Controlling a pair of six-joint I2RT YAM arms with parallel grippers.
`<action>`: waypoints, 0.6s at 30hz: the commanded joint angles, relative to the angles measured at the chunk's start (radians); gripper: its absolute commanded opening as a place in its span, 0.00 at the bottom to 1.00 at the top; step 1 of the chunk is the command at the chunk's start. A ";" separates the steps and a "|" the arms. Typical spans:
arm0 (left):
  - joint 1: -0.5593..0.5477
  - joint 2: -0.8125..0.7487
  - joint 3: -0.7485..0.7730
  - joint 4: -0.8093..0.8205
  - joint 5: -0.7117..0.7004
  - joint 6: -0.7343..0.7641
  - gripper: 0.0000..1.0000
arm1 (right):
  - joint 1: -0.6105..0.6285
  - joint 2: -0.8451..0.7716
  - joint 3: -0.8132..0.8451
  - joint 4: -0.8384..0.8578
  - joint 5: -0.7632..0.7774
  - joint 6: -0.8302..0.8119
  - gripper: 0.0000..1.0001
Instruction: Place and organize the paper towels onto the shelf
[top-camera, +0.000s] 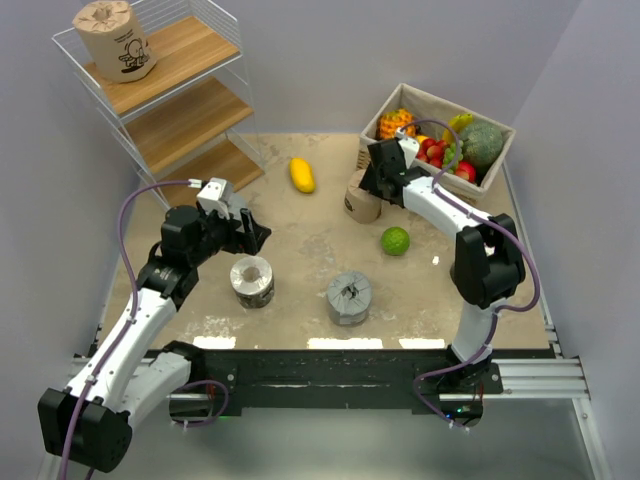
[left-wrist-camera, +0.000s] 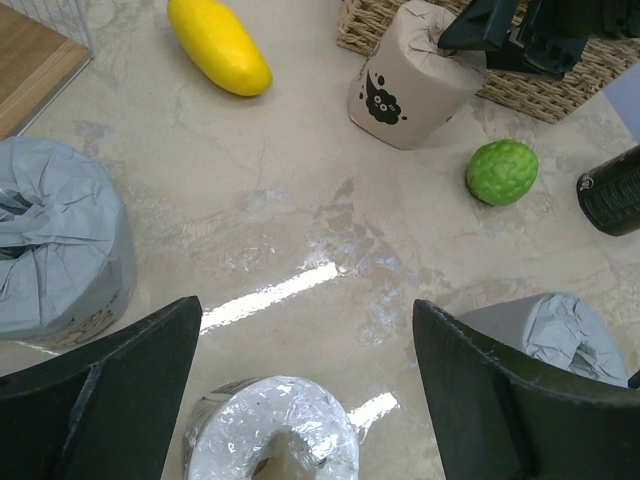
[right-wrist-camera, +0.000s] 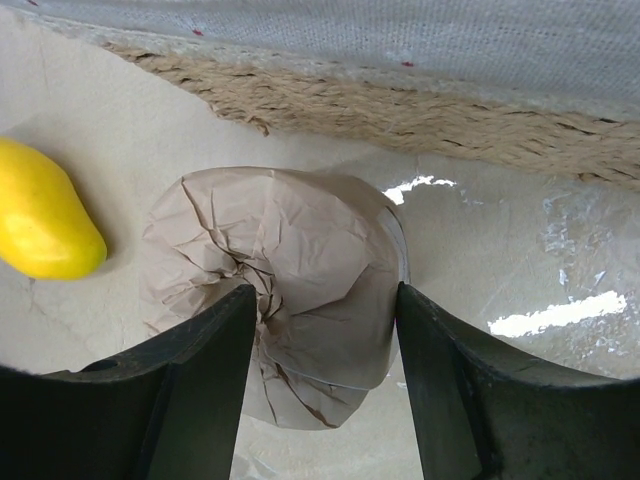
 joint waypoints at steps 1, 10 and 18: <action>-0.004 -0.018 -0.004 0.036 -0.010 0.013 0.92 | 0.000 0.018 0.012 -0.006 0.013 0.027 0.61; -0.004 -0.025 -0.009 0.040 -0.010 0.013 0.92 | 0.000 0.020 -0.013 0.033 0.003 0.022 0.61; -0.004 -0.033 -0.013 0.039 -0.024 0.016 0.91 | 0.004 -0.011 -0.036 0.117 -0.145 -0.079 0.46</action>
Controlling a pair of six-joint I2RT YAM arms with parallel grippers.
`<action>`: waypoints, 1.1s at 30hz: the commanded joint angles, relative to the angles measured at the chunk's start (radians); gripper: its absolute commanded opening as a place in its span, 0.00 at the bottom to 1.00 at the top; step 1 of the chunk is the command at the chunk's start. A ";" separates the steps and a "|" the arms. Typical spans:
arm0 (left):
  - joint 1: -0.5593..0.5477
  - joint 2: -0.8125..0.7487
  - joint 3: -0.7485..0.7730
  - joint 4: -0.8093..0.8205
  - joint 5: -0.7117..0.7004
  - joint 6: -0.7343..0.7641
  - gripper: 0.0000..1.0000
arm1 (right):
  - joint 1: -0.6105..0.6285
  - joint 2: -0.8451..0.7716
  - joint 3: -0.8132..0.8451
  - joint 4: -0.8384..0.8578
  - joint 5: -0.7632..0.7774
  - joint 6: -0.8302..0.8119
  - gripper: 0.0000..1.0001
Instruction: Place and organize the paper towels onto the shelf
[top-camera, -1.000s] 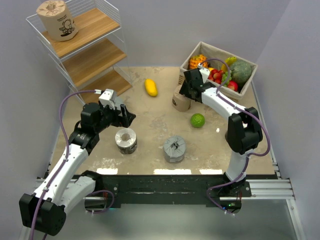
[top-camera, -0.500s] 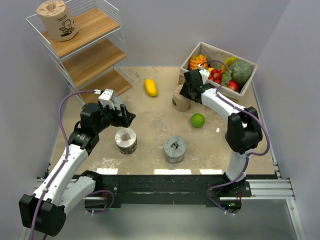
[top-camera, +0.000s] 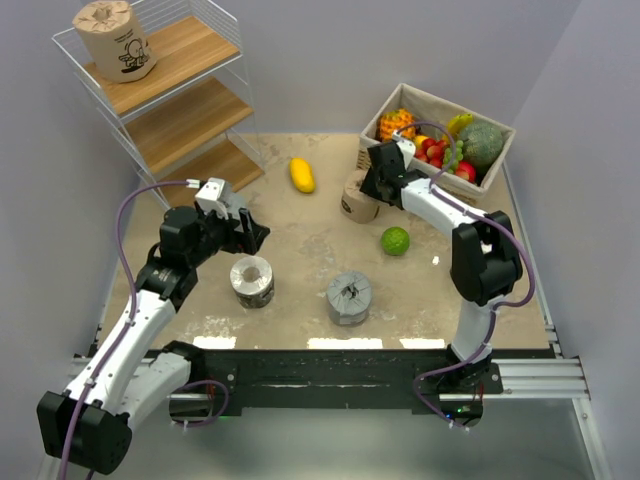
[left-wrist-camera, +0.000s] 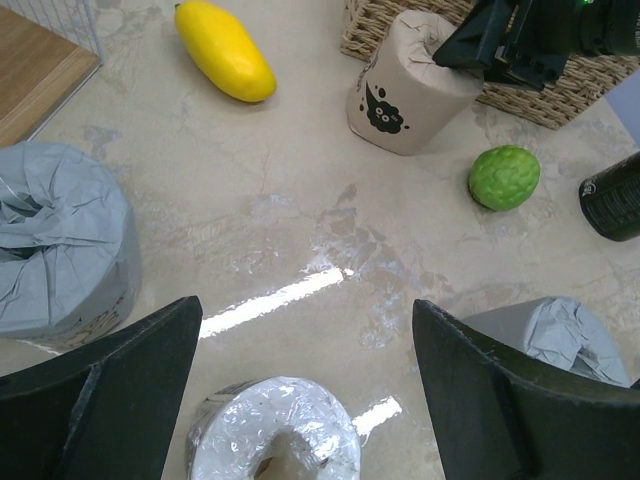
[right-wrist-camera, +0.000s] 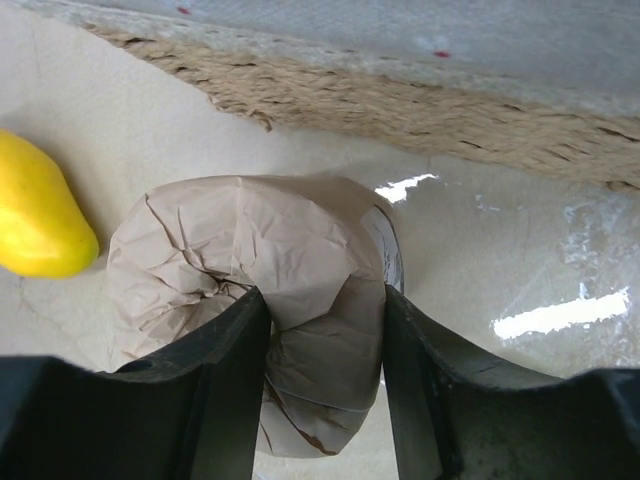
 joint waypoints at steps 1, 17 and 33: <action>-0.004 -0.022 -0.013 0.039 -0.015 0.016 0.91 | 0.016 -0.045 -0.011 0.069 -0.143 -0.074 0.45; -0.039 -0.042 0.006 -0.016 -0.151 0.054 0.84 | 0.298 0.019 0.090 0.051 -0.191 -0.171 0.47; -0.289 0.279 0.386 -0.257 -0.345 0.221 0.80 | 0.297 -0.392 -0.093 -0.072 -0.025 -0.252 0.89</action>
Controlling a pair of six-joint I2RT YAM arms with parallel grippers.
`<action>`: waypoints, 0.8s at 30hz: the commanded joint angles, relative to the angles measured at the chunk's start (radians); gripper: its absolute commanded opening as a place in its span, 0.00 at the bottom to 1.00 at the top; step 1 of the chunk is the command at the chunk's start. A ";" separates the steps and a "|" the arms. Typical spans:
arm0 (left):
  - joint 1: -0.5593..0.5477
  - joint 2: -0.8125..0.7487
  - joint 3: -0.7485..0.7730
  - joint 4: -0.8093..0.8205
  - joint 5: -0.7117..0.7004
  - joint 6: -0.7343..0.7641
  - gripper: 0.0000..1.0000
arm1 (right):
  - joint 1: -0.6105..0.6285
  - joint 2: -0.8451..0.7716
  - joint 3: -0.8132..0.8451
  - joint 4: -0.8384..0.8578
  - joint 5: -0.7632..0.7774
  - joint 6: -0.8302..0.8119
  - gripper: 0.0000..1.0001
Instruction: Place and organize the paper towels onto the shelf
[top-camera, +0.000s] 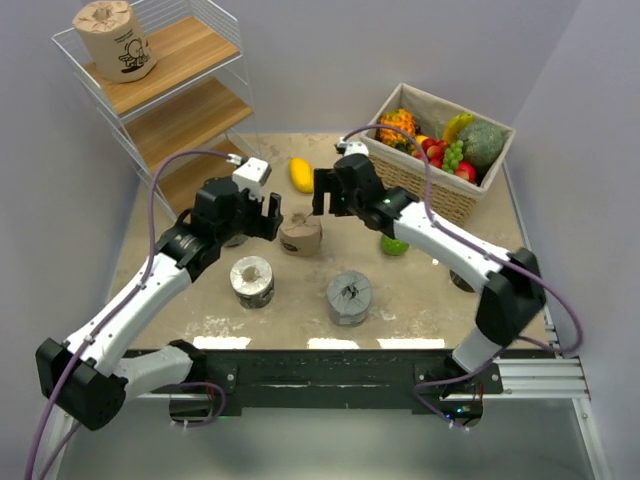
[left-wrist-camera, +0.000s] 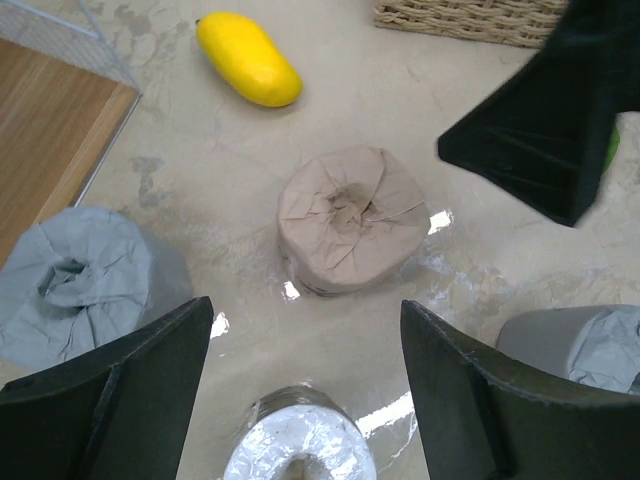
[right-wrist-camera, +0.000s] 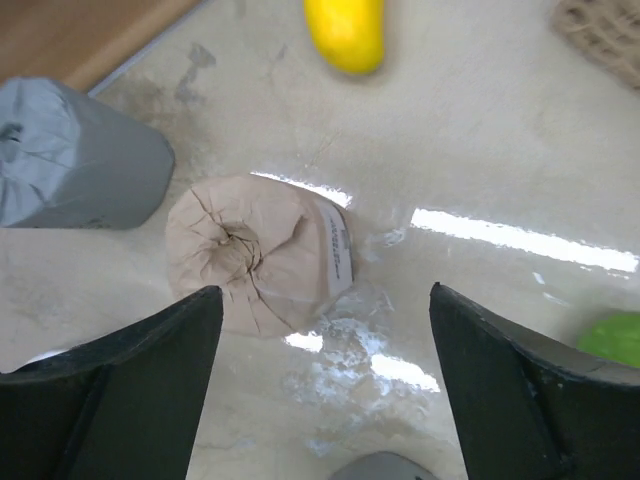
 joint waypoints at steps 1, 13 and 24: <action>-0.090 0.117 0.144 -0.067 -0.061 0.083 0.80 | 0.001 -0.224 -0.135 -0.033 0.121 -0.037 0.91; -0.244 0.460 0.351 -0.173 -0.172 0.129 0.76 | 0.002 -0.730 -0.399 -0.073 0.218 -0.042 0.94; -0.244 0.527 0.296 -0.081 -0.127 0.169 0.71 | 0.002 -0.784 -0.393 -0.083 0.212 -0.059 0.93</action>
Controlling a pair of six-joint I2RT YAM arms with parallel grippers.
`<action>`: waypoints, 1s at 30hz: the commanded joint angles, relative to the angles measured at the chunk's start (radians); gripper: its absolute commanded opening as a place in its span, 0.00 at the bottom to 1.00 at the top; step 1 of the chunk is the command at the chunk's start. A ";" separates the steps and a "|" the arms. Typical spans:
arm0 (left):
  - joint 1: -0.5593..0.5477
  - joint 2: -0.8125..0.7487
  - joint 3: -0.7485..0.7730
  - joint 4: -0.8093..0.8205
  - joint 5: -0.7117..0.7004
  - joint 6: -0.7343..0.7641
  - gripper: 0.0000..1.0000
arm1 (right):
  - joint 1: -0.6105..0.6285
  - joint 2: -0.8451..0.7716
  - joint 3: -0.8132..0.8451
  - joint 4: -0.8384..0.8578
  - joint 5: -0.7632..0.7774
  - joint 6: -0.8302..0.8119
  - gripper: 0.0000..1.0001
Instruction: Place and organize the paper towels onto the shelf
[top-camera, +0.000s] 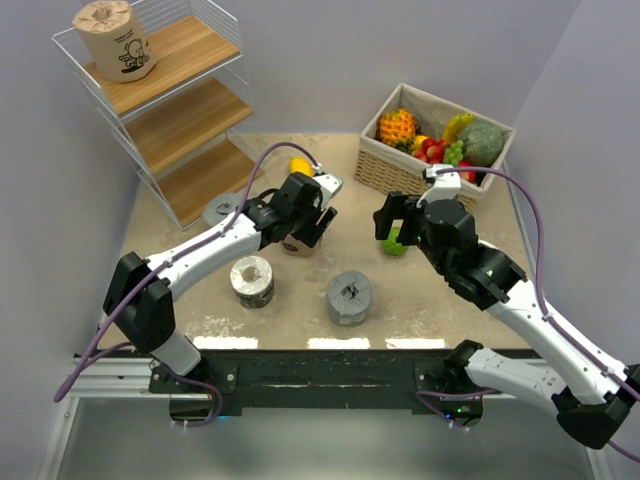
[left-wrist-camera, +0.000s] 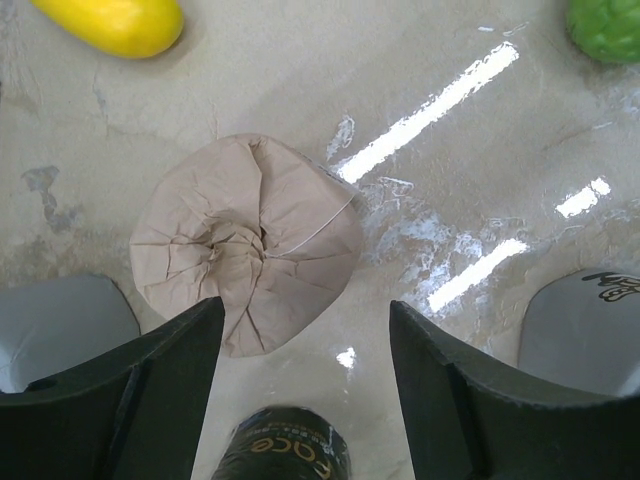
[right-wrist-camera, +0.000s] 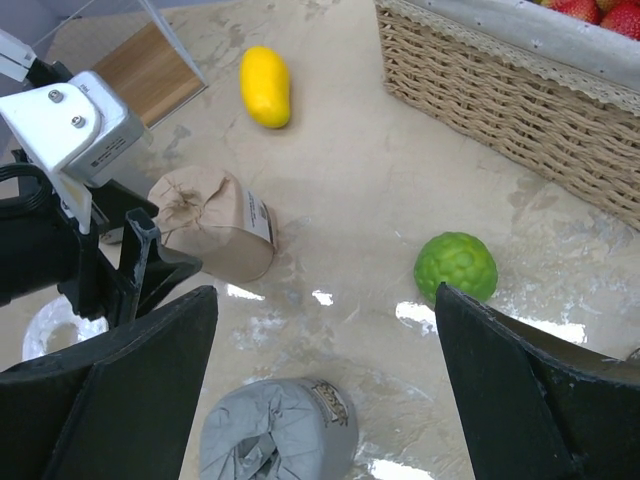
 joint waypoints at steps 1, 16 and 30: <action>0.002 0.024 -0.009 0.069 0.024 0.053 0.71 | 0.002 -0.019 -0.005 0.003 0.011 -0.014 0.93; 0.003 0.116 -0.052 0.138 -0.030 0.089 0.66 | 0.002 -0.036 -0.015 0.021 0.020 -0.052 0.93; 0.002 0.052 -0.029 0.083 -0.065 0.066 0.43 | 0.001 -0.019 0.005 0.029 0.023 -0.069 0.94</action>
